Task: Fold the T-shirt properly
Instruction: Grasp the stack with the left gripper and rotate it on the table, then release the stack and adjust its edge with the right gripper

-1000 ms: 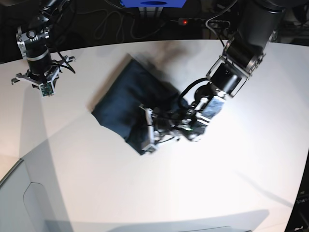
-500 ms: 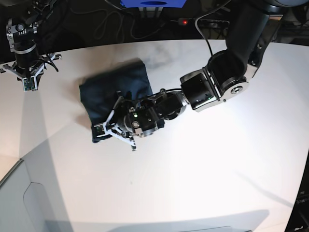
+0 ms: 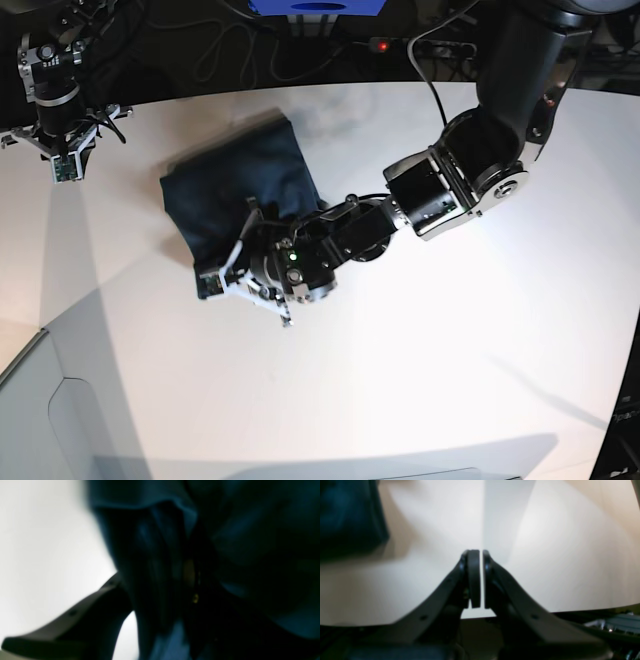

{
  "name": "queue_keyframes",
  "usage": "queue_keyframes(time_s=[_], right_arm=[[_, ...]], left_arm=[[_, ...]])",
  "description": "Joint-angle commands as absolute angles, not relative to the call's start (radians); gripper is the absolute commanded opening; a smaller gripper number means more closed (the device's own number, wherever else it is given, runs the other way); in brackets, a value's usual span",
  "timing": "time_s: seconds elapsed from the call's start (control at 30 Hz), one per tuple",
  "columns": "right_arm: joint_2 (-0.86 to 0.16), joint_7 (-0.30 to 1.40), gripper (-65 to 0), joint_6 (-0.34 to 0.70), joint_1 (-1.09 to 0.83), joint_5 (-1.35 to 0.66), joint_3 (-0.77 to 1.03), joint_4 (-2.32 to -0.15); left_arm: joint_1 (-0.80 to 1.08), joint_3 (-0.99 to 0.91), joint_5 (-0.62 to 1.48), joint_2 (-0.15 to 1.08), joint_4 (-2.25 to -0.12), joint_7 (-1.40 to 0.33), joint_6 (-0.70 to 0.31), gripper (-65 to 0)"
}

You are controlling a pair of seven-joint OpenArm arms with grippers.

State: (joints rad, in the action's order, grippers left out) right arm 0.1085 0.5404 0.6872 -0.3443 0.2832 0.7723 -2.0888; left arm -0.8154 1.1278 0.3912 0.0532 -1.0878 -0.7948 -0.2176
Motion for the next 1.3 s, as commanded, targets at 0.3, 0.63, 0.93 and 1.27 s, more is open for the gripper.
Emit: queue_keyframes(time_s=[0.3,0.63,0.93,1.27], right_arm=[[0.114,0.518,-64.9,0.698,-0.335,0.271,0.771,-2.111],[0.107,0.518,-64.9,0.698,-0.298,0.272,0.639,-2.106],[0.107,0.519,-64.9,0.698,-0.245,0.275,0.414,-2.052],[0.064,0.512,-64.9,0.698,-0.125,0.274,0.348,-1.813]], left_arm=[[-0.848,1.055,0.398,0.094,-1.204,-0.796,-0.214,-26.9],[-0.682,0.499,0.400,0.219,-1.345,-0.806,-0.213,-26.9],[-0.305,-0.154,0.400,0.260,-1.606,-0.883,-0.213,-26.9],[-0.015,-0.553,0.400,0.260,-1.710,-0.924,-0.213,-26.9]])
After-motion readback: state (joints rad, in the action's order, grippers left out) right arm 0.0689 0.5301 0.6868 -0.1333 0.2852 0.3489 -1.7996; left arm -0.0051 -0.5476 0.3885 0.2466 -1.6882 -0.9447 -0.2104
